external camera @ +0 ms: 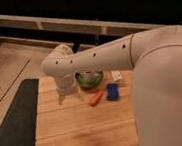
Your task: Place the pepper on the white sponge
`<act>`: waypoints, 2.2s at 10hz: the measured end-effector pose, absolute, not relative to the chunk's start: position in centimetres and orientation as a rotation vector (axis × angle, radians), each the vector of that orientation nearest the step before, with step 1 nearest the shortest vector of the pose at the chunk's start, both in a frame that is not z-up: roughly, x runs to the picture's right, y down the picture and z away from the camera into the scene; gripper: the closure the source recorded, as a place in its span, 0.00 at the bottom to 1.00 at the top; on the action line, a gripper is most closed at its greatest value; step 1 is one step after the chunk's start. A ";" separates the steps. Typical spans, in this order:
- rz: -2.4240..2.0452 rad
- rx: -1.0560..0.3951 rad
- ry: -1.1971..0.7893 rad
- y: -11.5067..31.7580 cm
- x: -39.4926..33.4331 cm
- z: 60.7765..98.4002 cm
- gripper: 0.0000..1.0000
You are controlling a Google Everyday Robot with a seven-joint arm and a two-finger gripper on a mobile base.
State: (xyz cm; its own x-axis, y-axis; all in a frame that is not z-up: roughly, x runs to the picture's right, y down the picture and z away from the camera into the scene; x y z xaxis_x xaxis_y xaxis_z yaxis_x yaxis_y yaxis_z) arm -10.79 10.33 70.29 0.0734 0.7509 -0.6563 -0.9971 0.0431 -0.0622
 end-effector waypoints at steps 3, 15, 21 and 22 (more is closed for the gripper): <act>1.433 -0.592 0.523 10.3 -10.8 70.3 0.35; 1.781 -0.512 0.670 13.7 0.0 72.7 0.35; 1.862 -0.456 0.605 11.2 4.4 78.3 0.35; 1.868 -0.457 0.598 10.9 4.3 79.5 0.35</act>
